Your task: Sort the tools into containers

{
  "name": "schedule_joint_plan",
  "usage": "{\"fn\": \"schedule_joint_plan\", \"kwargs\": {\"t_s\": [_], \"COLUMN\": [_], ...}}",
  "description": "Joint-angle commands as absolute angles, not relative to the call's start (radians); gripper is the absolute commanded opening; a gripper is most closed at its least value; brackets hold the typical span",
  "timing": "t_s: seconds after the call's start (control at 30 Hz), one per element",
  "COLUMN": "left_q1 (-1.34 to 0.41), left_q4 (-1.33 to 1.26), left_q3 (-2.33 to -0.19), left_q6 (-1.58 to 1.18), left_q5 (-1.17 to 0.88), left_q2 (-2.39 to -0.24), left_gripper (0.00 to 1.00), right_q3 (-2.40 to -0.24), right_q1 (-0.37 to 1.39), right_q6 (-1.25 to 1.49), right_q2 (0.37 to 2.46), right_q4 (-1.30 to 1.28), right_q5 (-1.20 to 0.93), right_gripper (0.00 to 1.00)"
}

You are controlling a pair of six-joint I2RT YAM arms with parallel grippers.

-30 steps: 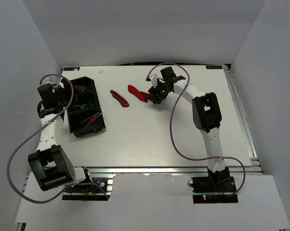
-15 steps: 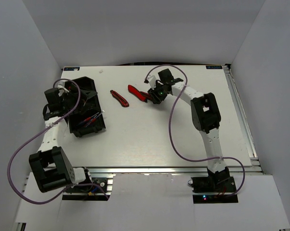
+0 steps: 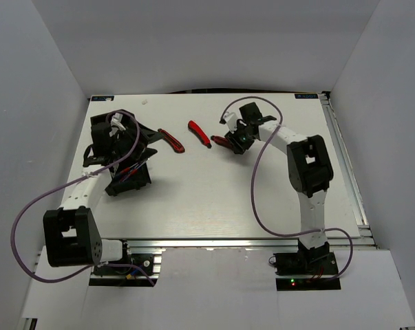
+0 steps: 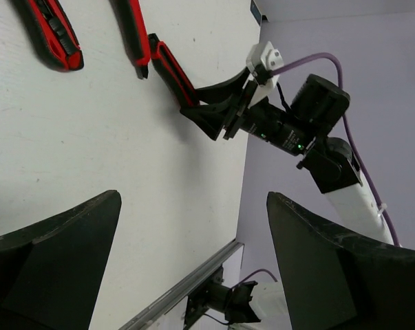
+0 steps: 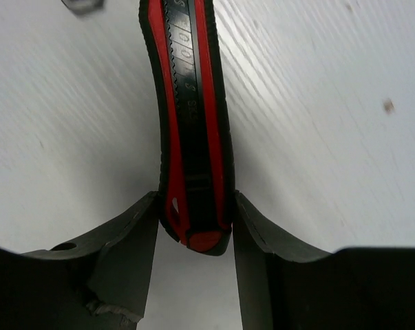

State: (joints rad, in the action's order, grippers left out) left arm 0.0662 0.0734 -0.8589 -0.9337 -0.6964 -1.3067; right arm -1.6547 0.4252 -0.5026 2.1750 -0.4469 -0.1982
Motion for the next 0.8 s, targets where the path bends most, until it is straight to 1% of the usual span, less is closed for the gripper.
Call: {"fn": "schedule_joint_plan", "kwargs": {"t_s": [0.0,0.13,0.17,0.3,0.47,0.57,0.6,0.77], "left_q1": [0.040,0.015,-0.021,-0.061,-0.138,-0.193,-0.207,-0.305], "left_q4": [0.009,-0.050,-0.058,-0.103,-0.140,-0.150,-0.155,-0.183], "left_q3": [-0.873,-0.879,-0.884,-0.884,-0.928,-0.979,-0.991,-1.084], "left_q6": [-0.957,-0.977,-0.982,-1.005,-1.019,-1.015,-1.015,-1.006], "left_q5": [-0.701,-0.713,-0.715,-0.715,-0.721,-0.710,-0.704,-0.643], "left_q2": [-1.330,-1.361,-1.365,-1.394,-1.489,-1.554,-1.569,-1.667], "left_gripper": [0.98,0.98,0.98,0.98,0.98,0.98,0.98,0.98], "right_q3": [-1.571,-1.478,-1.454,-1.339,-1.292,-1.284,-1.284,-1.353], "right_q1": [0.417,0.414,0.411,0.399,0.367,0.364,0.365,0.367], "right_q6": [-0.566,-0.618,-0.627,-0.643,-0.612,-0.580,-0.563,-0.353], "right_q2": [2.030,1.962,1.932,1.850,1.772,1.734,1.726,1.744], "right_q4": [-0.422,-0.408,-0.394,-0.333,-0.319,-0.318,-0.316,-0.342], "right_q5": [-0.132,-0.091,-0.081,-0.025,-0.054,-0.144,-0.211,-0.426], "right_gripper": [0.00,0.00,0.00,0.00,0.00,0.00,0.00,0.00]}}
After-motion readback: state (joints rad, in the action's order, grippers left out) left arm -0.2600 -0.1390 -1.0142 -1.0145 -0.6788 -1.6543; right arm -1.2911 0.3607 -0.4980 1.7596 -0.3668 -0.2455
